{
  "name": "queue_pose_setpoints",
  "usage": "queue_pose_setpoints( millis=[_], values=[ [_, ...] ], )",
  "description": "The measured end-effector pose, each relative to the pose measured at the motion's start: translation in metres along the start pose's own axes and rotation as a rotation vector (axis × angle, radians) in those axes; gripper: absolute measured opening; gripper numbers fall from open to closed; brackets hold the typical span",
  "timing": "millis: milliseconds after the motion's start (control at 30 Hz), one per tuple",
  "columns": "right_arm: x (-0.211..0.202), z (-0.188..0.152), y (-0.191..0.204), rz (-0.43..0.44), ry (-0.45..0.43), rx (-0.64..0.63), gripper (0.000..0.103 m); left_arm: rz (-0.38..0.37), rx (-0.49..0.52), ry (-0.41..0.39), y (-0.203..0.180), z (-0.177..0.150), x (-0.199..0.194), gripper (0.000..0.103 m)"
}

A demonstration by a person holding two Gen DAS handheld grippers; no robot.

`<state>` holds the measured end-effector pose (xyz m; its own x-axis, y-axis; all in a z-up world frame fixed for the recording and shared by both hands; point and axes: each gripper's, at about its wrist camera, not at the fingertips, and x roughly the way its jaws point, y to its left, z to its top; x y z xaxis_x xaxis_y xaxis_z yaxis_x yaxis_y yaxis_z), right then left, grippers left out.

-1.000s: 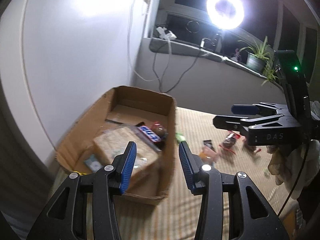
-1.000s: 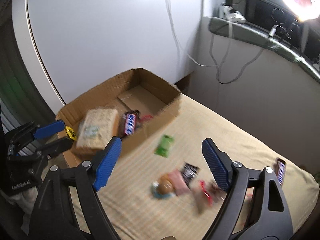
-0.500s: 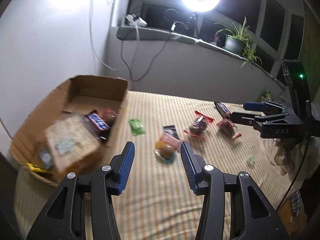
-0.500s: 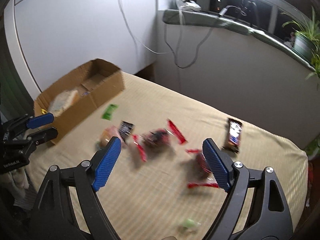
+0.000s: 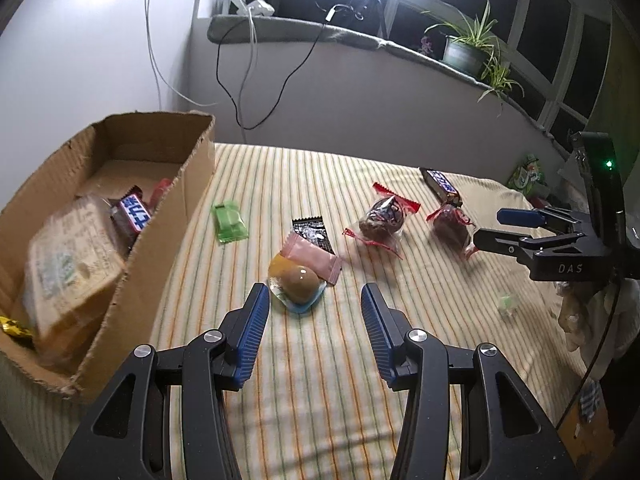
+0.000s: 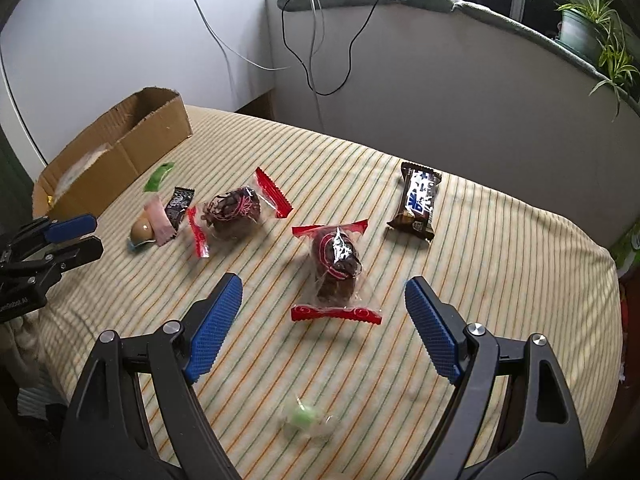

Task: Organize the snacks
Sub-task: 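Move both tools back over the remaining snacks on the bed, then grasp the red-wrapped chocolate snack with the right tool while the left grasps the round egg candy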

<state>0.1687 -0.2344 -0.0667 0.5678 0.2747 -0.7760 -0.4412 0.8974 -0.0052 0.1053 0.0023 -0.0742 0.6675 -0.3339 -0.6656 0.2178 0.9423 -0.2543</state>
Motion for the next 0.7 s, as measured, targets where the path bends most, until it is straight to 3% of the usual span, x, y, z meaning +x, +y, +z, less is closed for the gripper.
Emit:
queue_pose_setpoints(
  millis=[433, 500, 700],
  values=[
    [0.035, 0.013, -0.004, 0.011, 0.045, 0.000, 0.086, 0.031, -0.001, 0.070, 0.003, 0.008, 0.033, 0.047],
    [0.040, 0.014, -0.006, 0.013, 0.056, 0.005, 0.079, 0.029, 0.000, 0.080, 0.002, 0.009, 0.037, 0.047],
    [0.053, 0.017, -0.011, 0.011, 0.080, 0.012, 0.075, 0.022, -0.011, 0.102, 0.005, 0.010, 0.044, 0.039]
  ],
)
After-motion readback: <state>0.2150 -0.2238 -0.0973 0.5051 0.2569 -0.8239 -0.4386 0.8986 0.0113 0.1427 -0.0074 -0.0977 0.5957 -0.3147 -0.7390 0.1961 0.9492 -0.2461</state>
